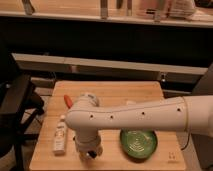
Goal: Place the eraser in the ceramic cup
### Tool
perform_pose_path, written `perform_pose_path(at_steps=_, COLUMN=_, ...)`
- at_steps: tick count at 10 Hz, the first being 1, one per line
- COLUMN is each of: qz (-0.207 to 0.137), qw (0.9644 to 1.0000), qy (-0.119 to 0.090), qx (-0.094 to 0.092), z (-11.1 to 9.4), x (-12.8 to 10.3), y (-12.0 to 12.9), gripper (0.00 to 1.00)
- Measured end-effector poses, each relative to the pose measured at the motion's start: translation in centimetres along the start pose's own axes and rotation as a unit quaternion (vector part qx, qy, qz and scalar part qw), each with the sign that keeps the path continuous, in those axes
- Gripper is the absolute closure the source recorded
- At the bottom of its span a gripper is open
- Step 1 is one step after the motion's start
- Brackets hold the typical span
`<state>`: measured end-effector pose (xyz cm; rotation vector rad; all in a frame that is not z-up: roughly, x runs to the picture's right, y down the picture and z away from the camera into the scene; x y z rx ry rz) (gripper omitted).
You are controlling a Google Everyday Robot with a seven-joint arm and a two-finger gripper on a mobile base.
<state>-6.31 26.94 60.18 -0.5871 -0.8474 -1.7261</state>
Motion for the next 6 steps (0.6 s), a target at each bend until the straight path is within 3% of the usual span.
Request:
perform_pose_path(at_steps=2, qz=0.000, qw=0.9999, qy=-0.007, qx=-0.008, z=-0.1, x=0.4, y=0.2, gripper=0.20)
perform_pose_path(at_steps=6, qz=0.007, qw=1.0000, qy=-0.006, qx=-0.004, z=-0.1, x=0.3, y=1.2, gripper=0.20)
